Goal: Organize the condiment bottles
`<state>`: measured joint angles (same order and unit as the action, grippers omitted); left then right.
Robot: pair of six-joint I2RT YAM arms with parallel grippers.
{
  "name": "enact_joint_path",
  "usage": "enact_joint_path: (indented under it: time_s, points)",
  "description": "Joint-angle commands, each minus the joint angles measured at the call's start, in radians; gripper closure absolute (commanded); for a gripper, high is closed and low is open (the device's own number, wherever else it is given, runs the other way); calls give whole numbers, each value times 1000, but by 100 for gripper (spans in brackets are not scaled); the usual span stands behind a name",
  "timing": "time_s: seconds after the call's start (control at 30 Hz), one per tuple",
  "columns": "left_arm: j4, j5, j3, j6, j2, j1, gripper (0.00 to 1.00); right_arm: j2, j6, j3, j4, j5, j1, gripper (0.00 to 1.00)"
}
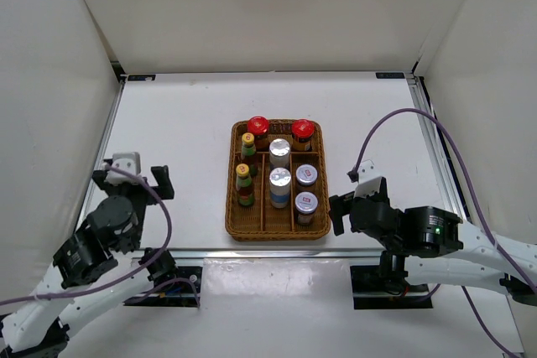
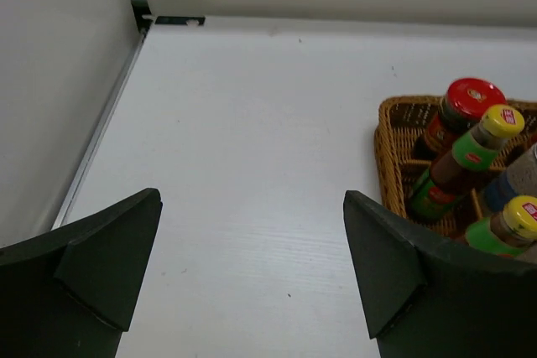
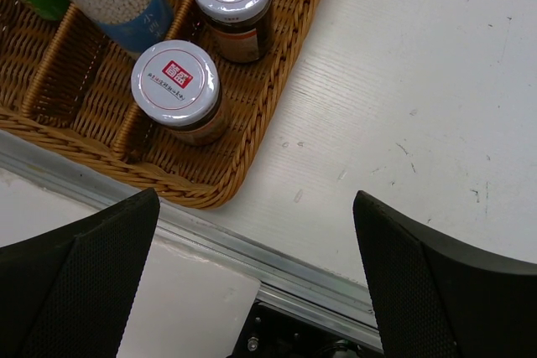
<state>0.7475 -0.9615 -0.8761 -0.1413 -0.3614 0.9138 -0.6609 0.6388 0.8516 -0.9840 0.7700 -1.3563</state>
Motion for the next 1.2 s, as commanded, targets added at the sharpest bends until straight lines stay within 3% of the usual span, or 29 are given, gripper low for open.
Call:
enact_joint_path:
  time_s: [0.0,0.23,0.37,0.47,0.57,0.7,0.87,1.03,1.17]
  points:
    - [-140,-86,46,112,114,3,0,-2,-10,-14,33,6,-6,1]
    - [-65,-83,46,104,139,3,0,-17,-24,-2,33,118,-6,1]
    - [-154,-20,81,218,101,3,0,-86,-132,72,13,127,-6,1]
    - [-277,26,104,366,17,3,0,-150,-74,116,-102,180,23,1]
    - [-394,50,130,486,-91,3,0,-151,-110,141,-123,114,33,1]
    - [-483,86,166,436,-194,-6,0,-120,-80,138,-147,124,52,1]
    - [-645,86,215,329,-310,-120,0,-72,-71,129,-136,124,72,1]
    - [-660,257,290,201,-277,-289,0,-72,-94,129,-127,86,72,1]
    - [-692,268,358,190,-206,-346,0,-120,-117,129,-117,38,72,1]
